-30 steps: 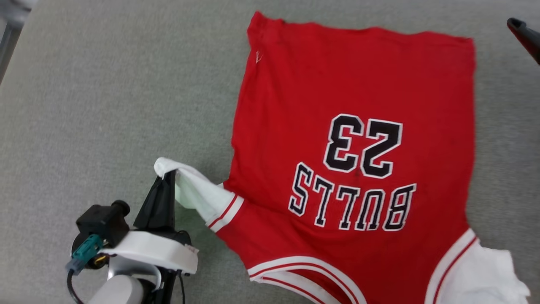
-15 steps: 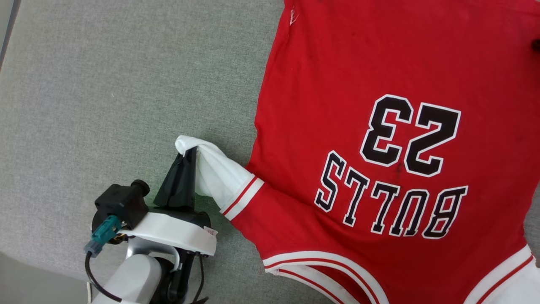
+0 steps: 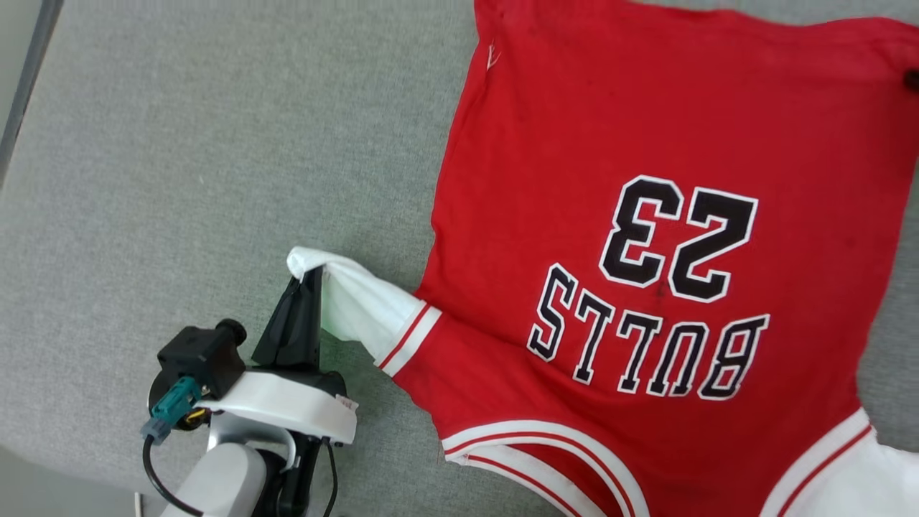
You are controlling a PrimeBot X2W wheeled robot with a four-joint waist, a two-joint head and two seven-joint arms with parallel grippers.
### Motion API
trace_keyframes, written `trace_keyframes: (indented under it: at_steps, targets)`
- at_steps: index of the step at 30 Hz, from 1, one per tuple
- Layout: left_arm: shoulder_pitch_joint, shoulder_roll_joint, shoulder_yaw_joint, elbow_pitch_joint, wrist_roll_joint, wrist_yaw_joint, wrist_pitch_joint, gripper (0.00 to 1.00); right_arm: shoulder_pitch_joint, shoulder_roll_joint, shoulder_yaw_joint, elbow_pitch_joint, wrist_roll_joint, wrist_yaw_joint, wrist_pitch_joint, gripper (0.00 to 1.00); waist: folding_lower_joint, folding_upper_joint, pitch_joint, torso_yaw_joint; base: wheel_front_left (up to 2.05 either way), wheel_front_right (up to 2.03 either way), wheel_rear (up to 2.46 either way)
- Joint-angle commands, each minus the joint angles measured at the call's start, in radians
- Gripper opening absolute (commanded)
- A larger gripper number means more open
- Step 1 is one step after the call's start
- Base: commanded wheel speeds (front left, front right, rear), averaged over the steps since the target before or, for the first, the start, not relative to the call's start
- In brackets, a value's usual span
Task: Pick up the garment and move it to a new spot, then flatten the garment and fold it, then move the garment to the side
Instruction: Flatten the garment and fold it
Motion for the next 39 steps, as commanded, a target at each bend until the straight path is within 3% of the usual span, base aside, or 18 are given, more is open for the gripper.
trace_keyframes:
  at_steps: [1,7,12,19,25,31,34,35,39]
  targets:
    - [0.017,0.002,0.007,0.003,0.009,-0.005,-0.007,0.0,0.014,-0.014,0.009,-0.017,0.019,-0.001,-0.024,0.0,-0.0001,0.0,-0.05,-0.022,0.0,0.0,0.0]
    - [0.082,0.022,0.025,0.011,0.004,0.002,-0.007,0.0,0.112,-0.099,0.058,-0.119,0.098,-0.001,-0.135,0.0,-0.0001,0.0,-0.165,-0.061,0.0,0.0,0.0]
    - [0.142,0.041,0.036,0.004,-0.007,0.019,0.003,0.0,0.286,-0.202,0.072,-0.245,0.141,-0.001,-0.199,0.0,-0.0001,0.0,-0.245,-0.095,0.0,0.0,0.0]
    - [0.226,0.061,0.053,-0.004,-0.027,0.039,0.007,0.0,0.6,-0.257,-0.059,-0.353,0.184,-0.001,-0.296,0.0,-0.0001,0.0,-0.326,-0.144,0.0,0.0,0.0]
    - [0.271,0.074,0.059,-0.012,-0.037,0.05,0.014,0.0,0.911,-0.195,-0.248,-0.424,0.176,-0.001,-0.325,0.0,-0.0001,0.0,-0.365,-0.173,0.0,0.0,0.0]
    - [0.28,0.082,0.058,-0.017,-0.04,0.053,0.018,0.0,1.199,-0.082,-0.408,-0.506,0.123,-0.001,-0.278,0.0,-0.0001,0.0,-0.377,-0.181,0.0,0.0,0.0]
    - [0.278,0.083,0.055,-0.017,-0.039,0.053,0.021,0.0,1.275,-0.03,-0.439,-0.522,0.101,-0.001,-0.252,0.0,-0.0001,0.0,-0.376,-0.181,0.0,0.0,0.0]
    - [0.274,0.085,0.052,-0.018,-0.037,0.053,0.023,0.0,1.35,0.05,-0.469,-0.518,0.084,-0.001,-0.22,0.0,-0.0001,0.0,-0.375,-0.179,0.0,0.0,0.0]
    - [0.27,0.085,0.05,-0.015,-0.038,0.054,0.024,0.0,1.391,0.111,-0.478,-0.491,0.053,-0.001,-0.221,0.0,-0.0001,0.0,-0.375,-0.177,0.0,0.0,0.0]
